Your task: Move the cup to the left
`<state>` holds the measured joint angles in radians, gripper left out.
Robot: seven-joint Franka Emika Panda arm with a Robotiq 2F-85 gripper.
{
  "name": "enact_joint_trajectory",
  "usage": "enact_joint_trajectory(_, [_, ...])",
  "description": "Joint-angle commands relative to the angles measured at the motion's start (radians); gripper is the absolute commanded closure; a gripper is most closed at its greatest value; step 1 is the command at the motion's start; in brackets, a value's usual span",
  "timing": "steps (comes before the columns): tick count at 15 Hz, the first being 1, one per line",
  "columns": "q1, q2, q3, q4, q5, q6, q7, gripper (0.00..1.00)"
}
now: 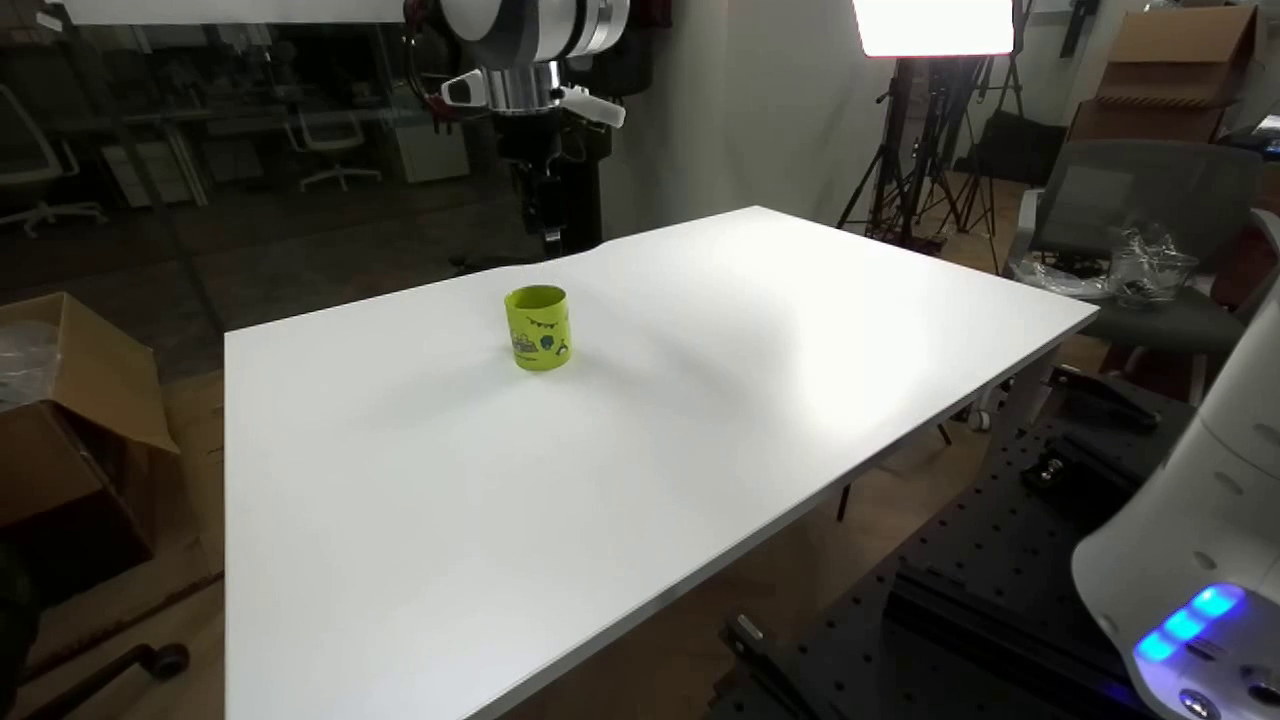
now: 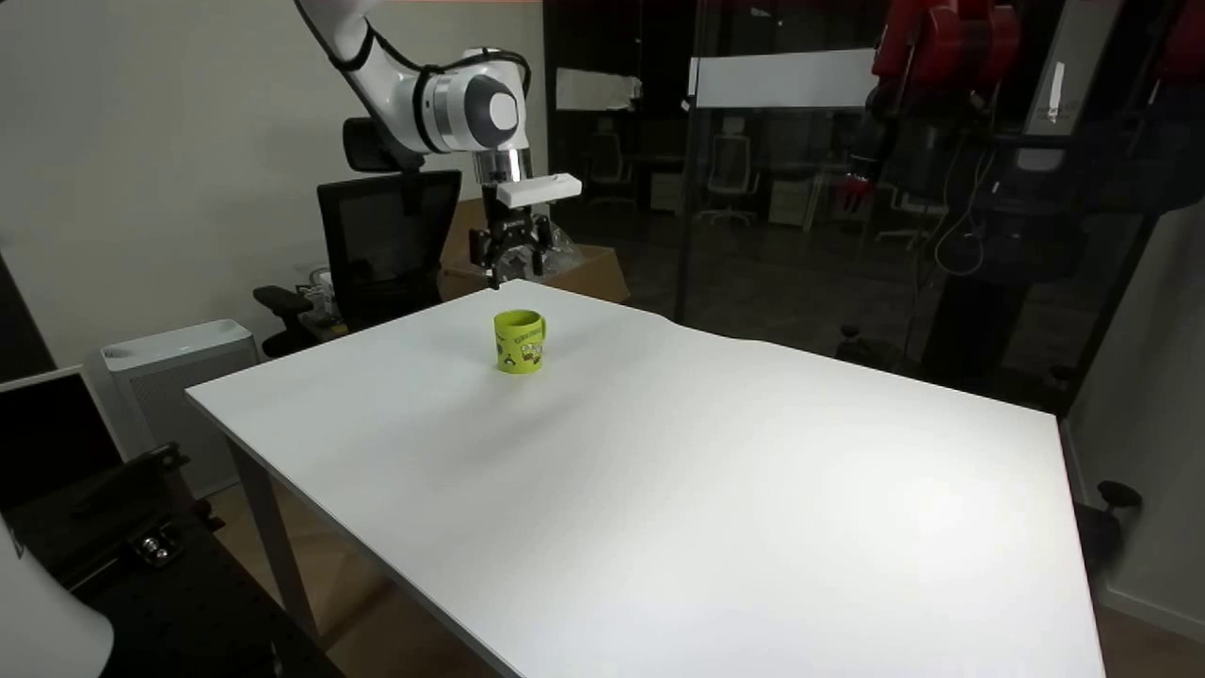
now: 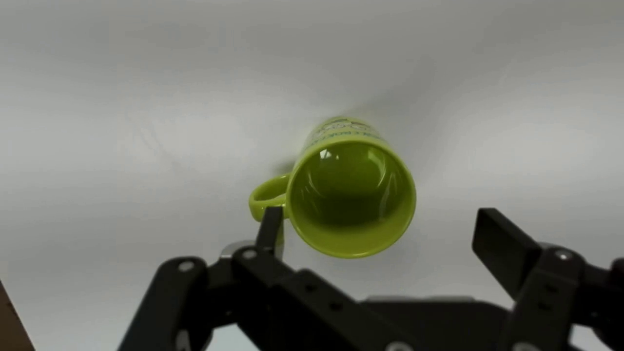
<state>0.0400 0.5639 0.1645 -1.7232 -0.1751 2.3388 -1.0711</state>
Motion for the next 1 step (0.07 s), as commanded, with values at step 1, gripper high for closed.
enact_joint_trajectory(1, [0.002,0.001,-0.002,0.0,0.002,-0.002,0.0,0.0])
